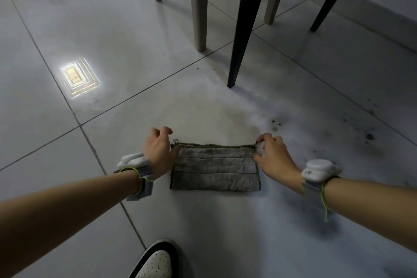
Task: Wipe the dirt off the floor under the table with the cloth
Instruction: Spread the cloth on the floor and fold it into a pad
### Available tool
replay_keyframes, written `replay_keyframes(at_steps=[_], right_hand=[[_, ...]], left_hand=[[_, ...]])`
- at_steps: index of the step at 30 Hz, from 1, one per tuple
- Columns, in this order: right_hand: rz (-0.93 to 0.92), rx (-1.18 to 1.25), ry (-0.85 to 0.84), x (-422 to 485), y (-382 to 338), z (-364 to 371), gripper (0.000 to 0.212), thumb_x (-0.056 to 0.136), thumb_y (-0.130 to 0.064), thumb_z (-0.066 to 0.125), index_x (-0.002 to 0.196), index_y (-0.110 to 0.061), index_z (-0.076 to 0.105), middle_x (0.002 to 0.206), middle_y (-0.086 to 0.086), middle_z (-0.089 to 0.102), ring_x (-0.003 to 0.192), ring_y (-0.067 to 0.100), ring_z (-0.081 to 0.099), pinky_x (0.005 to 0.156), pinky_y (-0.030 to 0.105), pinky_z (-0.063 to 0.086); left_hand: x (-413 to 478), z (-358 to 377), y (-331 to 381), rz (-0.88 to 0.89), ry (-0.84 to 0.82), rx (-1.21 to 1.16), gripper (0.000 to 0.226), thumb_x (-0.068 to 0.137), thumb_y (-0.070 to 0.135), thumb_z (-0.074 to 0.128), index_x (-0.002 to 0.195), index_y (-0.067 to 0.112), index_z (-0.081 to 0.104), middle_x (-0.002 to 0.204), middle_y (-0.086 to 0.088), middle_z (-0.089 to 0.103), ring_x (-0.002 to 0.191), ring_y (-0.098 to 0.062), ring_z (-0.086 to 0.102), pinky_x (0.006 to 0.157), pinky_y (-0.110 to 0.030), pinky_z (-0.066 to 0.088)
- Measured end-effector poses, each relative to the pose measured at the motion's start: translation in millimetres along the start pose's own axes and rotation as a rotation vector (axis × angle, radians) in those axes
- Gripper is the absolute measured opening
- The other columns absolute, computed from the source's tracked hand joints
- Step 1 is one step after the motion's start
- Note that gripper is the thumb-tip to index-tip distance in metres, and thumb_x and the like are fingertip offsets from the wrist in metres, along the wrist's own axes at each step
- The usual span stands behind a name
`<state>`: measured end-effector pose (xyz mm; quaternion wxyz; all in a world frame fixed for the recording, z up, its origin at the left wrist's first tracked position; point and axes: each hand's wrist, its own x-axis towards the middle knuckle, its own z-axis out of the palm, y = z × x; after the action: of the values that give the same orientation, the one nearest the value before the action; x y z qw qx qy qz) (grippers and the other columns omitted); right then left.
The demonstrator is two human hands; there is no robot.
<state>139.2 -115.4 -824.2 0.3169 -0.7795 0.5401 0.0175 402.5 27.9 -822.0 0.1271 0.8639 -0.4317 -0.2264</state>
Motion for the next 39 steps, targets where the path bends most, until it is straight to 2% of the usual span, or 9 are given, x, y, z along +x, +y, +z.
replay_keyframes(at_steps=[5,7,9,14,18,23,28,31,39], right_hand=[[-0.180,-0.232,-0.047,-10,-11,9,0.048,0.093,-0.032,0.065,0.134,-0.020,0.042,0.124,0.008,0.039,0.117,0.030,0.042,0.100,0.041,0.045],[-0.174,-0.304,-0.089,-9,-15,11,0.054,0.093,-0.038,0.066,0.136,-0.019,0.041,0.126,0.010,0.039,0.118,0.031,0.042,0.102,0.041,0.044],[-0.150,-0.370,-0.122,-4,-17,11,0.059,0.090,-0.042,0.069,0.136,-0.018,0.040,0.127,0.011,0.038,0.118,0.032,0.041,0.102,0.041,0.044],[-0.135,-0.424,-0.147,8,-20,5,0.062,0.079,-0.045,0.079,0.123,-0.018,0.044,0.122,0.009,0.037,0.113,0.031,0.040,0.097,0.041,0.045],[-0.157,-0.398,-0.176,10,-20,4,0.041,0.081,-0.038,0.077,0.105,-0.020,0.049,0.114,0.004,0.038,0.110,0.029,0.039,0.093,0.037,0.042],[-0.134,-0.023,-0.247,1,-9,-2,0.025,0.087,-0.014,0.072,0.086,-0.021,0.048,0.084,-0.003,0.054,0.082,0.022,0.052,0.063,0.026,0.040],[0.057,0.348,-0.288,-30,5,-12,0.031,0.090,-0.018,0.075,0.108,-0.019,0.050,0.104,0.016,0.065,0.087,0.031,0.066,0.076,0.045,0.059],[0.221,0.493,-0.170,-76,54,-19,0.029,0.090,-0.015,0.073,0.103,-0.026,0.048,0.108,0.019,0.064,0.084,0.028,0.065,0.073,0.044,0.059],[0.420,0.609,-0.002,-142,110,-5,0.025,0.094,-0.007,0.067,0.104,-0.025,0.052,0.107,0.011,0.063,0.094,0.027,0.067,0.080,0.044,0.061]], left_hand=[[-11,23,-5,0.466,-0.039,0.375,0.071,0.094,0.059,0.042,0.153,0.025,0.021,0.163,-0.010,0.016,0.149,-0.035,0.016,0.116,-0.051,0.025],[-17,38,-8,0.568,-0.133,0.450,0.082,0.092,0.069,0.027,0.157,0.025,0.001,0.167,-0.008,-0.009,0.152,-0.035,-0.012,0.122,-0.053,0.006],[-20,51,-11,0.591,-0.177,0.495,0.092,0.087,0.080,0.016,0.156,0.025,-0.013,0.164,-0.009,-0.022,0.149,-0.036,-0.022,0.122,-0.052,-0.007],[-20,59,-21,0.551,-0.184,0.510,0.100,0.080,0.086,0.016,0.152,0.029,-0.023,0.163,-0.008,-0.024,0.150,-0.037,-0.018,0.122,-0.051,-0.014],[-20,59,-22,0.574,-0.175,0.508,0.105,0.078,0.089,0.018,0.153,0.027,-0.018,0.163,-0.011,-0.020,0.150,-0.038,-0.016,0.123,-0.053,-0.008],[-17,54,-23,0.633,-0.222,0.512,0.113,0.072,0.094,0.016,0.151,0.026,-0.026,0.160,-0.011,-0.030,0.147,-0.037,-0.026,0.123,-0.054,-0.010],[-18,51,-11,0.719,-0.248,0.508,0.113,0.075,0.093,0.019,0.152,0.024,-0.024,0.160,-0.011,-0.030,0.146,-0.037,-0.029,0.121,-0.054,-0.014],[-26,73,28,0.909,-0.300,0.541,0.112,0.075,0.092,0.020,0.153,0.022,-0.020,0.161,-0.014,-0.027,0.147,-0.040,-0.025,0.121,-0.056,-0.014],[-45,87,40,1.016,-0.333,0.512,0.117,0.075,0.093,0.027,0.154,0.018,-0.018,0.162,-0.014,-0.025,0.149,-0.034,-0.025,0.120,-0.056,-0.013]])
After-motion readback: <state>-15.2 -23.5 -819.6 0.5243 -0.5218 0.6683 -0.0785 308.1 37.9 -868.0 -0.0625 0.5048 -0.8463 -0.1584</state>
